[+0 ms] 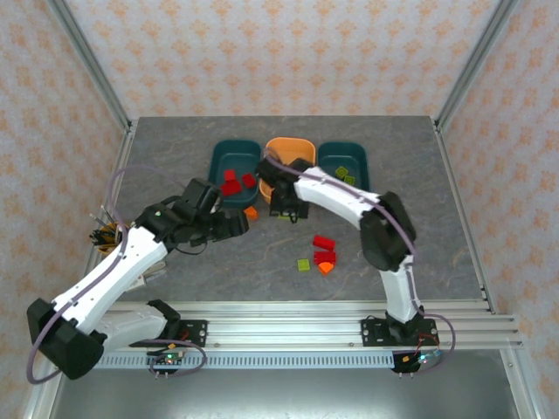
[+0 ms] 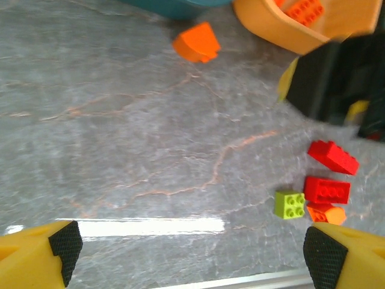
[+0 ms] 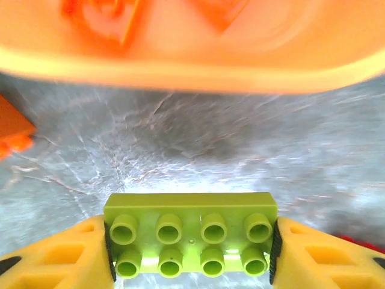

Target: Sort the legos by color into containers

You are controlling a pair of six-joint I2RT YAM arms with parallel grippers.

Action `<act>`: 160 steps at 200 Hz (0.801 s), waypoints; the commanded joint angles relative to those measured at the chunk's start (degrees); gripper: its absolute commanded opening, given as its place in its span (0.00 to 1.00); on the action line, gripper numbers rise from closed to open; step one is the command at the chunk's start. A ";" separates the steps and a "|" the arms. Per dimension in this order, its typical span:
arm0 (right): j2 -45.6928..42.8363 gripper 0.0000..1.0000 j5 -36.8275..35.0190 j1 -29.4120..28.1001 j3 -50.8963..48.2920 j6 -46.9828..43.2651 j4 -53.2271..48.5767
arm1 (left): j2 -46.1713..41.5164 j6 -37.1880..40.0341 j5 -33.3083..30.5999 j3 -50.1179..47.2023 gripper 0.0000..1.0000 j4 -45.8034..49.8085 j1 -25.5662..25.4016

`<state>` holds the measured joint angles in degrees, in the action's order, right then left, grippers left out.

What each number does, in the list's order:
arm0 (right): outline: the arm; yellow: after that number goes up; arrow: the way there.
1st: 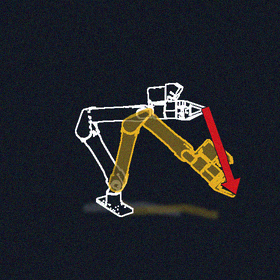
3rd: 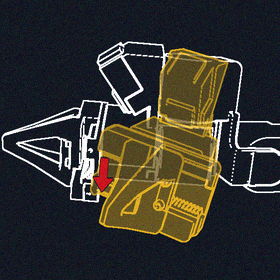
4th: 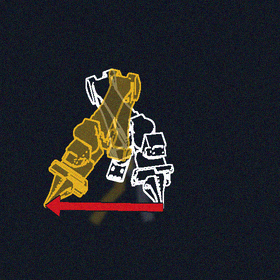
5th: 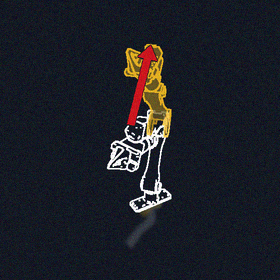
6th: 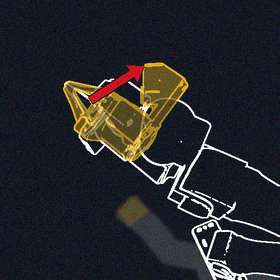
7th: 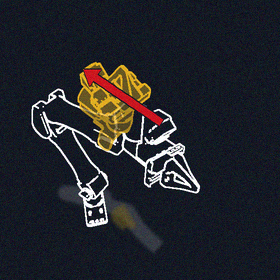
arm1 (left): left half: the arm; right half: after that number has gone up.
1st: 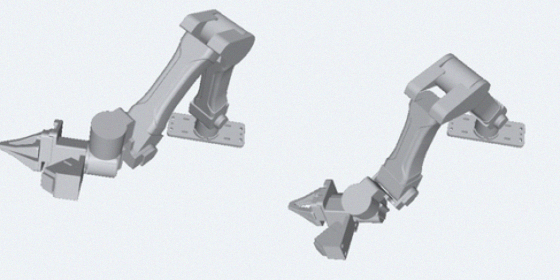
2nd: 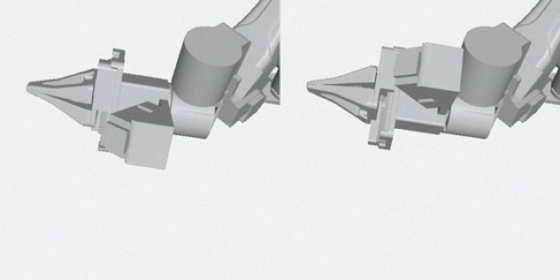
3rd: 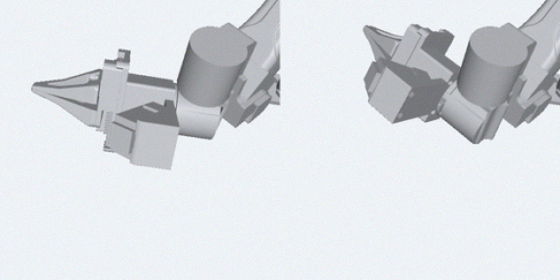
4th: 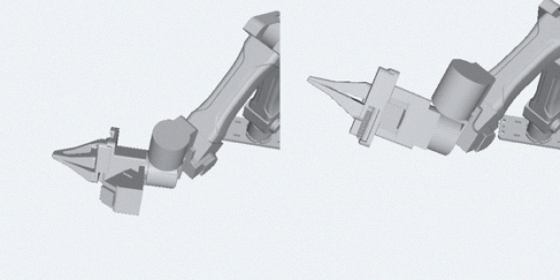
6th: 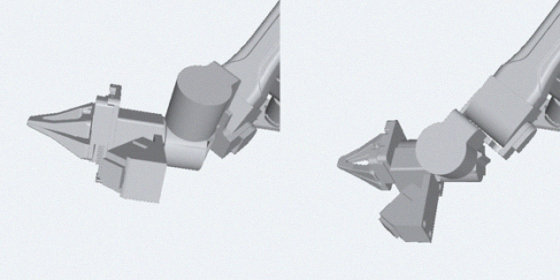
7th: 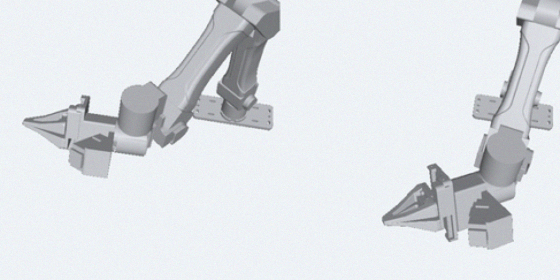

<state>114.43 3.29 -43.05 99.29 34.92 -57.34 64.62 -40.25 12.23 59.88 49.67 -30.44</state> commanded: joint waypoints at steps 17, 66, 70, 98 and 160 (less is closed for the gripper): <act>-9.21 0.54 -1.10 10.56 -3.82 0.78 -0.84 | 8.41 2.75 0.56 9.22 0.97 -6.34 -4.29; -1.76 0.54 3.16 20.30 0.07 9.25 4.34 | 19.97 5.50 -0.85 22.85 0.97 -9.46 -5.69; -0.84 0.54 3.08 20.80 0.67 9.90 4.57 | 21.11 5.76 -0.74 24.18 0.97 -9.35 -5.69; 5.24 0.54 4.74 23.32 5.07 14.26 6.13 | 27.14 6.52 -0.20 31.17 0.97 -9.40 -6.05; 16.61 0.54 5.03 26.02 16.07 15.45 1.08 | 32.76 6.93 -0.23 37.33 0.97 -9.08 -6.57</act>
<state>128.97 8.01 -18.13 112.97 48.07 -53.08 97.43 -34.41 12.88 94.89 40.60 -36.40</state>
